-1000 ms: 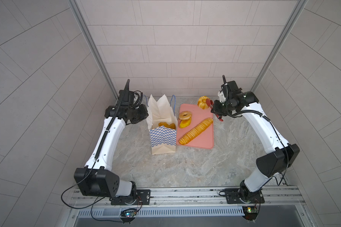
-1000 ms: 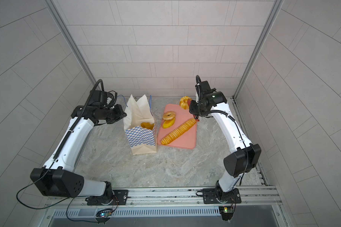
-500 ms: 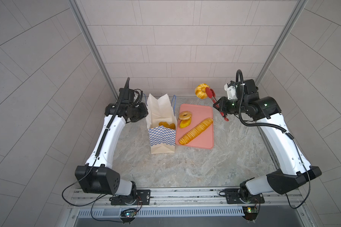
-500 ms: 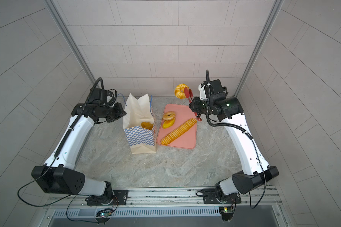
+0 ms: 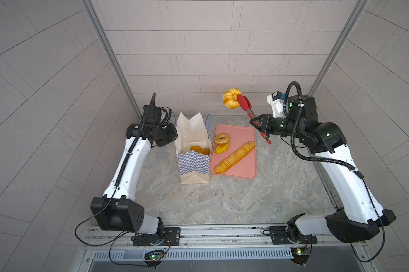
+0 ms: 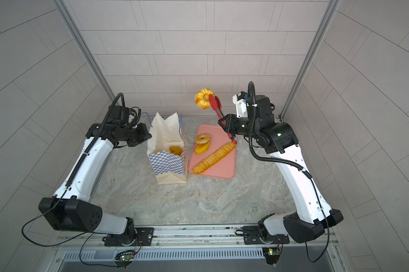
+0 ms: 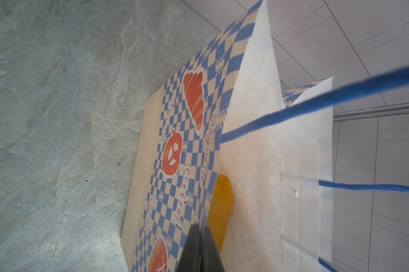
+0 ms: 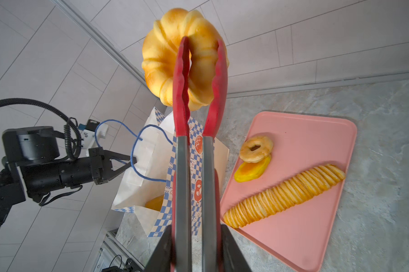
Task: Pack bread into a paper bag
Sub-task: Place the bread in the paper bag.
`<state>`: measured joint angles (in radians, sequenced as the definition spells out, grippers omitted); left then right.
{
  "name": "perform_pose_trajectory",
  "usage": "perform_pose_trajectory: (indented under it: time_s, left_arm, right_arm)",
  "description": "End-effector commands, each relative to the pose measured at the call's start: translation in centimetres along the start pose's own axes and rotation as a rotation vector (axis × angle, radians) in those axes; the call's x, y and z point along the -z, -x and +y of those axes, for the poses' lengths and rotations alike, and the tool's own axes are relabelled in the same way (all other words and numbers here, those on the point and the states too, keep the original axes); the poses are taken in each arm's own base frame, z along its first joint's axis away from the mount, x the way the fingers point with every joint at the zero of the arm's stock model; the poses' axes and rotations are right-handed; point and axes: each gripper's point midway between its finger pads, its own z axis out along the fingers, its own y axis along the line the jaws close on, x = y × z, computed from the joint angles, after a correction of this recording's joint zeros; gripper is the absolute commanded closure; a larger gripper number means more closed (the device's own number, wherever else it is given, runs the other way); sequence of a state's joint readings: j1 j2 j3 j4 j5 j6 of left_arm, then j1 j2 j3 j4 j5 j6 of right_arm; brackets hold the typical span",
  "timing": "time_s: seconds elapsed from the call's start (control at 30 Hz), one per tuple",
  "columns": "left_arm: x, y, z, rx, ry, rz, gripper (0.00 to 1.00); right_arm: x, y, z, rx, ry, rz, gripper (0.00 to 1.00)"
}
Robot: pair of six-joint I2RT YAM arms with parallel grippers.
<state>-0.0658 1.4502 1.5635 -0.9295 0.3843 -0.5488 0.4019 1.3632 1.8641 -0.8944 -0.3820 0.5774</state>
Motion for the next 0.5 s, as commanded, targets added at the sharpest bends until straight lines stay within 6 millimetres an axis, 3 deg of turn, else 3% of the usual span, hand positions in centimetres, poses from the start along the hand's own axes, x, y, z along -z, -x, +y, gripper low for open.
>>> perform_pose_trajectory:
  time_s: [0.0, 0.27, 0.47]
  left_arm:
    - [0.1, 0.4, -0.3, -0.008, -0.002, -0.003, 1.0]
    - [-0.2, 0.5, -0.2, -0.009, 0.0, 0.001, 1.0]
    - [-0.3, 0.6, -0.3, -0.012, 0.0, 0.003, 1.0]
  right_arm:
    - [1.1, 1.9, 3.2, 0.052, 0.1, -0.081, 0.7]
    - [0.7, 1.2, 7.9, 0.136, 0.208, -0.074, 0.69]
    - [-0.1, -0.2, 10.0, 0.192, 0.229, -0.029, 0.68]
